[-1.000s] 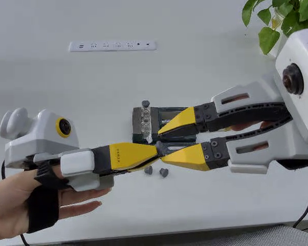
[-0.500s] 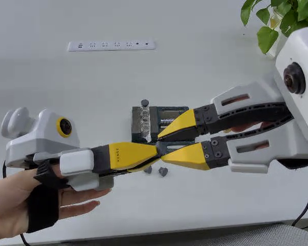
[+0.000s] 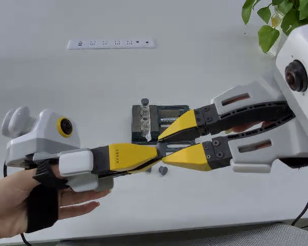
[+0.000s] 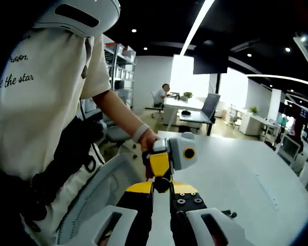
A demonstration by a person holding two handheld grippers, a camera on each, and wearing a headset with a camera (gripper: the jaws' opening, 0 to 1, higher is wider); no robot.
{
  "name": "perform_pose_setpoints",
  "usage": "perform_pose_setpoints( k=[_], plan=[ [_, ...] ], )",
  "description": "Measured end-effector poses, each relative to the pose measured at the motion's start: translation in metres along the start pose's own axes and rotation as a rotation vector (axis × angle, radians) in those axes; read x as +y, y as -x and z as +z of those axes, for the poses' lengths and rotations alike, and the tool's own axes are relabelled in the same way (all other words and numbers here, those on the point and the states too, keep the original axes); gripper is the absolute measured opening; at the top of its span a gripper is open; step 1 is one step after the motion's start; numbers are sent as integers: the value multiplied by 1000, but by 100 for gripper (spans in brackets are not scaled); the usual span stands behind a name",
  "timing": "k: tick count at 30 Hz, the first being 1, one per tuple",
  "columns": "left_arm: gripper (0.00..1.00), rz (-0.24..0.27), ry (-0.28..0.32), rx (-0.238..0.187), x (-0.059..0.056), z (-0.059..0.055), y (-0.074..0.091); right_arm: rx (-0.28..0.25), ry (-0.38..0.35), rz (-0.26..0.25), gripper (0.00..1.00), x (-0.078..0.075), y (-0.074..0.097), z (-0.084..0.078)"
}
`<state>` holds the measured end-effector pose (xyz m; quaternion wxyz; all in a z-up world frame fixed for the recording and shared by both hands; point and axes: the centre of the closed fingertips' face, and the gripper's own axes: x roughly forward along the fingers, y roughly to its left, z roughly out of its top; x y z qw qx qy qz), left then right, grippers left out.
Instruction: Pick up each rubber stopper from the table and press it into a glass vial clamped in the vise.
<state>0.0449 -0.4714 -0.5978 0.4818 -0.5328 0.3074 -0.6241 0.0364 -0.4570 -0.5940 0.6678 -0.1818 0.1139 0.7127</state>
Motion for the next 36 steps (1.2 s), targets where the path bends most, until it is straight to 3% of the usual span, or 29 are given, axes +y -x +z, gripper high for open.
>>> perform_pose_setpoints(
  k=[7, 15, 21, 24, 25, 28, 31, 34, 35, 36],
  plan=[
    [6, 16, 8, 33, 2, -6, 0, 21, -11, 34, 7, 6, -1, -4],
    [6, 9, 10, 34, 2, -7, 1, 21, -25, 45, 6, 6, -1, -4],
    [7, 27, -30, 26, 6, -8, 3, 39, -42, 55, 5, 6, -3, -8],
    [8, 51, -89, 14, 10, -5, 3, 50, -42, 47, 5, 2, -3, -11],
    [9, 78, -137, -5, 14, 1, 4, 58, -45, 44, 5, 0, -4, -12],
    [22, 153, -188, -34, 24, 12, 9, 76, -49, 36, 5, -4, -4, -16],
    [31, 219, -272, -43, 31, 20, 16, 111, -56, 28, 5, -9, -4, -23],
    [43, 318, -348, -22, 42, 25, 23, 132, -70, 18, 5, -15, -3, -30],
    [48, 348, -413, -18, 45, 29, 25, 141, -81, 14, 5, -18, -3, -33],
    [54, 373, -432, -10, 47, 30, 27, 150, -84, 13, 5, -20, -3, -35]
  ],
)
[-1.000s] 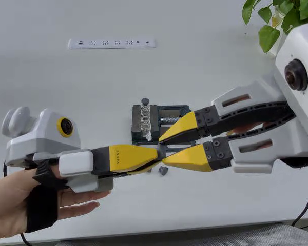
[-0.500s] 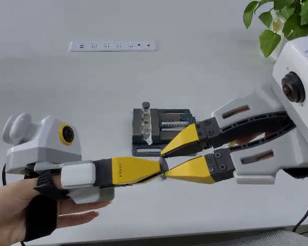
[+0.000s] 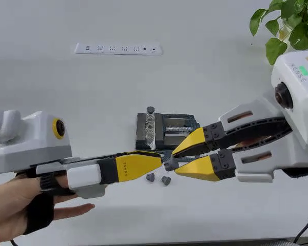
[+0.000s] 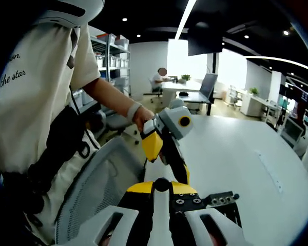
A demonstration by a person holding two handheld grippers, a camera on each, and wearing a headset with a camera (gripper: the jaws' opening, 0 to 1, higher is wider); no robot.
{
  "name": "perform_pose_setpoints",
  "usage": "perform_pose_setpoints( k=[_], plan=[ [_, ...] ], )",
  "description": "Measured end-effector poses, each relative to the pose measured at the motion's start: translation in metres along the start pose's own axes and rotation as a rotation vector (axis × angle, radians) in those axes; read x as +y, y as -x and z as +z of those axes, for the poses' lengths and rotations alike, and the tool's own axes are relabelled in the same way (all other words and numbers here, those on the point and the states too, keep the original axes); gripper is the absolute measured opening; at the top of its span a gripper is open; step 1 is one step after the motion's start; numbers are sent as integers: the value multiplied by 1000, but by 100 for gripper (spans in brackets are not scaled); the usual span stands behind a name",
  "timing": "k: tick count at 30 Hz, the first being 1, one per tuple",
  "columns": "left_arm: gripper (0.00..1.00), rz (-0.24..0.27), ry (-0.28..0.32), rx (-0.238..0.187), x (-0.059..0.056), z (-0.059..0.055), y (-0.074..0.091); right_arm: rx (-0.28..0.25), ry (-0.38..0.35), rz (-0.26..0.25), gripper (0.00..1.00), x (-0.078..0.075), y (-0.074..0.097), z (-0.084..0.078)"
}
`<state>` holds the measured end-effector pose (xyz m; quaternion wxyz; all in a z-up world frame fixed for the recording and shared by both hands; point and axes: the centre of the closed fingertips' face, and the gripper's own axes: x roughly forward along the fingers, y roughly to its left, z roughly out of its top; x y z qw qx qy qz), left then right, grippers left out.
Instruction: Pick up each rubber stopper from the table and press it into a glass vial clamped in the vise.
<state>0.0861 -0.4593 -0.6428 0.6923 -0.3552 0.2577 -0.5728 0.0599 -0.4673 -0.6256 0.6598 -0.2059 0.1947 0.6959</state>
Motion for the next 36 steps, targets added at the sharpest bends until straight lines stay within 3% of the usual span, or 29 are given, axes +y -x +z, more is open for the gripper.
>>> perform_pose_setpoints(
  k=[7, 16, 22, 33, 36],
  plan=[
    [71, 146, -218, 70, 20, -2, 3, 61, -21, 0, 5, -12, -4, -15],
    [99, 307, -366, 106, 47, -2, 12, 152, -39, 10, 5, -28, -8, -35],
    [99, 375, -448, 169, 58, -9, 21, 203, -64, 4, 5, -49, -12, -44],
    [99, 433, -501, 183, 61, -16, 23, 297, -51, -26, 5, -94, -24, -50],
    [99, 469, -544, 211, 66, -18, 24, 334, -23, -28, 5, -106, -28, -53]
  ],
)
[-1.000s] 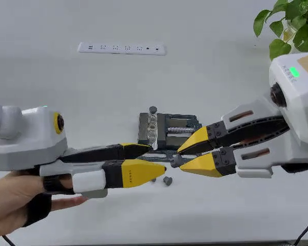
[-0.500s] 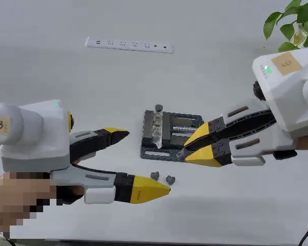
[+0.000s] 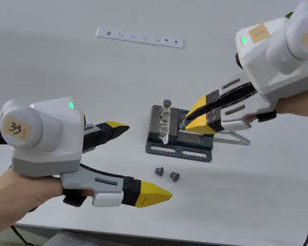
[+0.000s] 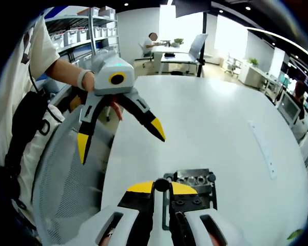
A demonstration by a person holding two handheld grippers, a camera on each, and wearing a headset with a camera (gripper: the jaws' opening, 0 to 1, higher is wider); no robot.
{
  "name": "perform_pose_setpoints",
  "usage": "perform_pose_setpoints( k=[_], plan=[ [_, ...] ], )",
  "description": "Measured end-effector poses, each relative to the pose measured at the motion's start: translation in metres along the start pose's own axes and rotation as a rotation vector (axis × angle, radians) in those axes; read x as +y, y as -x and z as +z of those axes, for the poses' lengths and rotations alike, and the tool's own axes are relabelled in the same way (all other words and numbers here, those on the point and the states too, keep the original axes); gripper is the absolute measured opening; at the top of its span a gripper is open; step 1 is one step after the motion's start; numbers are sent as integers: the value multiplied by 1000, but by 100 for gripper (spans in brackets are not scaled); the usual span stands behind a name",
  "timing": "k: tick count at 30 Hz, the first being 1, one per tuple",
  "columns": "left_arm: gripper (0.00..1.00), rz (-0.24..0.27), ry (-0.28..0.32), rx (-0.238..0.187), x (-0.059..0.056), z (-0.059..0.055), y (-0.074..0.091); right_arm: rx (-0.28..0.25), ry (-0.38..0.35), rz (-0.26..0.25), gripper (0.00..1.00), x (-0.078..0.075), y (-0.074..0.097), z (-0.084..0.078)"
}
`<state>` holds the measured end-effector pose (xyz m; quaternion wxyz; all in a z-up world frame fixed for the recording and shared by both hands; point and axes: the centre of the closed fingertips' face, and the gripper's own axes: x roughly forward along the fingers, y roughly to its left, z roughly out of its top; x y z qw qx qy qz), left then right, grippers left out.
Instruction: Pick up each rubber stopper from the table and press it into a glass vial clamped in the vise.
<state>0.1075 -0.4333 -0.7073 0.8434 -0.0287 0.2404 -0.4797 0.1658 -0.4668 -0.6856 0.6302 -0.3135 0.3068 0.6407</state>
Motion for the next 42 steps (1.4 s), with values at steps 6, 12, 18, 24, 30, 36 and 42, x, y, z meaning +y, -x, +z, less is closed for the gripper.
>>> perform_pose_setpoints(
  k=[6, 12, 18, 24, 30, 36, 42],
  plan=[
    [99, 23, -25, 11, 3, -2, 0, 56, 41, 2, 5, -16, -10, -4],
    [99, 44, -55, 29, 6, -5, 1, 117, 94, 6, 5, -32, -15, -7],
    [99, 56, -74, 53, 10, -11, 2, 158, 139, 14, 5, -42, -16, -4],
    [99, 62, -61, 52, 12, -14, 2, 223, 205, 29, 5, -50, -21, -8],
    [99, 68, -58, 56, 14, -18, 2, 274, 253, 51, 5, -58, -30, -11],
    [99, 74, -43, 48, 15, -19, 2, 312, 294, 73, 5, -67, -37, -14],
    [98, 78, -30, 42, 16, -20, 1, 348, 328, 100, 5, -68, -43, -18]
  ],
)
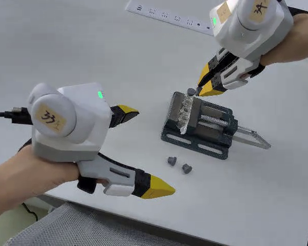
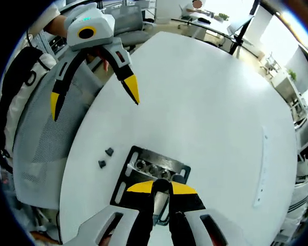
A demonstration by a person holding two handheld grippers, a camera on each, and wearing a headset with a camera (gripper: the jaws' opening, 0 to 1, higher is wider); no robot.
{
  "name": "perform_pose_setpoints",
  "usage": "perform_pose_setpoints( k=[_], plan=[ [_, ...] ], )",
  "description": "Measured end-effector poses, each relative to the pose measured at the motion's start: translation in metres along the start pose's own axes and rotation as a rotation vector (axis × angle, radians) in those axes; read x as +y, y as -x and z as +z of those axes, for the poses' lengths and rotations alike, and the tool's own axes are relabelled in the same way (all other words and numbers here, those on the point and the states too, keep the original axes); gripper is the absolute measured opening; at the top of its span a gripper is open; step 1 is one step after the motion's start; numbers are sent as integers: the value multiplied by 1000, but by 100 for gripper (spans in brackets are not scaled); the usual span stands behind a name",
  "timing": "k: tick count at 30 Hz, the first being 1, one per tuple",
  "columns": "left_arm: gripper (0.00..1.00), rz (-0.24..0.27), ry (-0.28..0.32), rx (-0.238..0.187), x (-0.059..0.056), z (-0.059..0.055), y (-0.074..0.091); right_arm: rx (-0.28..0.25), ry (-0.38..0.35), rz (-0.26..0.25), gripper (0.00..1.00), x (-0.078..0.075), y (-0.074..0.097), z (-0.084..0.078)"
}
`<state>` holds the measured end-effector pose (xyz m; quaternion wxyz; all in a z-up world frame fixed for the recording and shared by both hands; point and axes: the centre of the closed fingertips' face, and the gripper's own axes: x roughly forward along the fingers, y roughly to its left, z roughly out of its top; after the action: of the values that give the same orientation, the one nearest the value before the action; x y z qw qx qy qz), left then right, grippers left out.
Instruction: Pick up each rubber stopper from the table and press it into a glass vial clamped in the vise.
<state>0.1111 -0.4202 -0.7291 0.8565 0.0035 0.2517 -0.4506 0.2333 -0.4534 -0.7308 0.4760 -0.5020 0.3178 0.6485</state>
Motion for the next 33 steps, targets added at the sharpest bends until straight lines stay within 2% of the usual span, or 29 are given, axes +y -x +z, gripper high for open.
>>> perform_pose_setpoints(
  k=[5, 17, 22, 33],
  plan=[
    [98, 3, 9, -2, 1, -1, 0, 20, 29, 16, 5, -1, -7, -4],
    [97, 4, 29, -6, 5, -5, 1, 40, 41, 41, 5, -9, -20, -6],
    [97, 4, 30, -3, 5, -6, -1, 56, 52, 55, 5, -8, -27, -8],
    [97, 0, 44, -6, 5, -9, -1, 57, 53, 59, 5, -7, -30, -5]
  ],
)
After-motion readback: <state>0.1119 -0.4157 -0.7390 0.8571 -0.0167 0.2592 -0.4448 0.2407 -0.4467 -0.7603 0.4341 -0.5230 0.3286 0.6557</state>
